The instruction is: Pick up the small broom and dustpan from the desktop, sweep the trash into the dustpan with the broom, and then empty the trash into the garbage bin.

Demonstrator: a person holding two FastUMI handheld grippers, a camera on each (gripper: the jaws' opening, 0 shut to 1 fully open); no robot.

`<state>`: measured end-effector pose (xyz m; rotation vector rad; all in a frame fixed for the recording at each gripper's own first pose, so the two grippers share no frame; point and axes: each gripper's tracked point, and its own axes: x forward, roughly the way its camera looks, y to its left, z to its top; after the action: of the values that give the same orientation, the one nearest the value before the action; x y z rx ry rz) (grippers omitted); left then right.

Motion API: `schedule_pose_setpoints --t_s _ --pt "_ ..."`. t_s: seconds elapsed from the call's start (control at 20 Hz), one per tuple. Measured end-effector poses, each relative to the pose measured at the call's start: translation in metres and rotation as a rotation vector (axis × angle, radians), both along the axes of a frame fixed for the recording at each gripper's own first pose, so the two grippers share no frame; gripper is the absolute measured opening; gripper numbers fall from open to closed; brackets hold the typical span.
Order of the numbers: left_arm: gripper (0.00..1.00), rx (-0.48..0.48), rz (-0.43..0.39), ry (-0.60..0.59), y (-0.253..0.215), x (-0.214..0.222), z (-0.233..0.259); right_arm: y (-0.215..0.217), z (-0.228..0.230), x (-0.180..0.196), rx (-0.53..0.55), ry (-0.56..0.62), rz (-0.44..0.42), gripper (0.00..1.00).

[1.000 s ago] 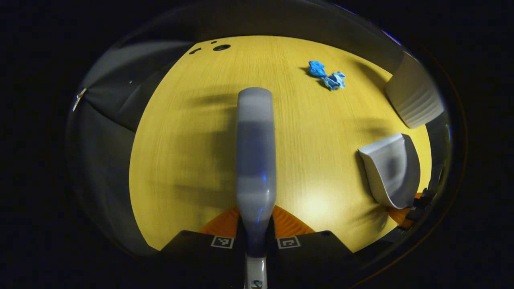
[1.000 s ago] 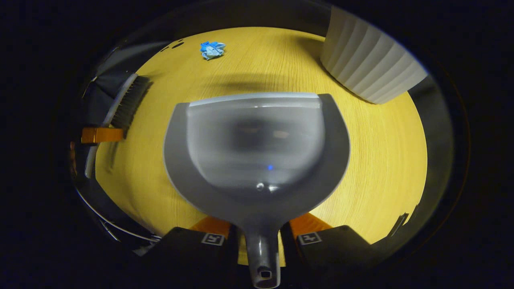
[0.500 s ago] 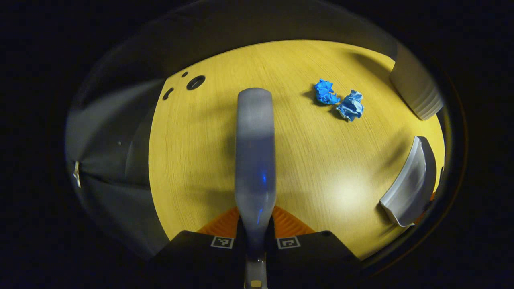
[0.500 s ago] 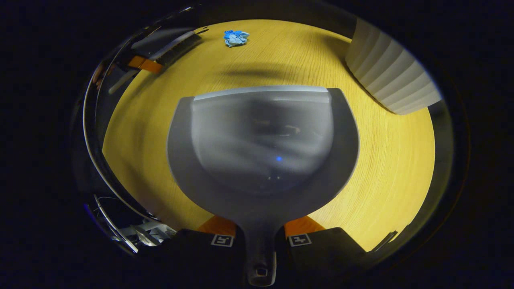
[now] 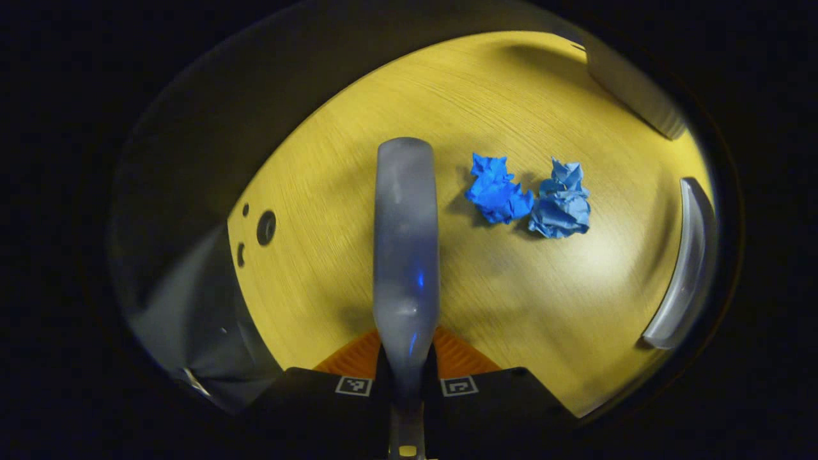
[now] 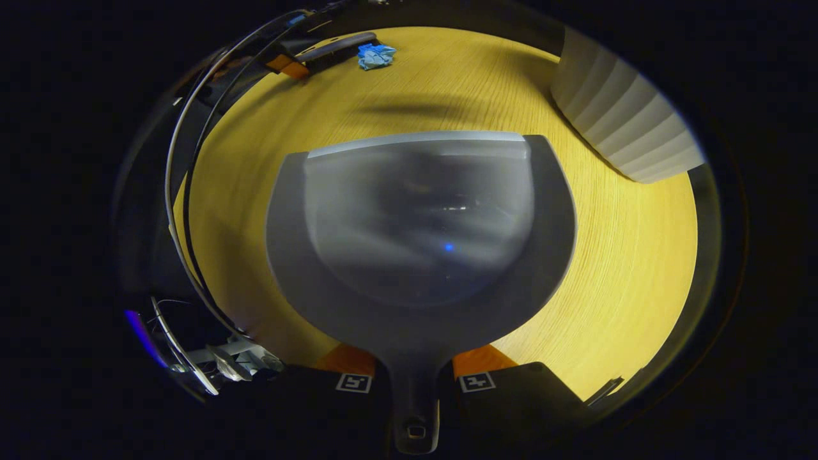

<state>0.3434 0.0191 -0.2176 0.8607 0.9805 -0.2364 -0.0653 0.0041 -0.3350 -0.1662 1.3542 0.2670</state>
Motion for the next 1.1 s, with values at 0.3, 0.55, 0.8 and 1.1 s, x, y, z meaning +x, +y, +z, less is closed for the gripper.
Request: schedule_pose_setpoints --t_s 0.3,0.55,0.8,1.1 --pt "0.24 0.019 -0.200 0.056 -0.040 0.007 0.005 -0.001 0.002 0.001 0.015 -0.005 0.015 0.34" --pt "0.24 -0.063 -0.293 0.105 -0.065 -0.019 -0.007 -0.001 0.003 0.001 0.023 -0.008 0.018 0.34" --pt "0.25 -0.090 -0.408 0.193 -0.093 -0.078 -0.023 -0.002 0.001 0.001 0.026 -0.020 0.017 0.34" --pt "0.27 -0.173 -0.376 0.295 -0.108 -0.147 -0.035 -0.001 0.001 0.004 0.000 -0.058 0.022 0.34"
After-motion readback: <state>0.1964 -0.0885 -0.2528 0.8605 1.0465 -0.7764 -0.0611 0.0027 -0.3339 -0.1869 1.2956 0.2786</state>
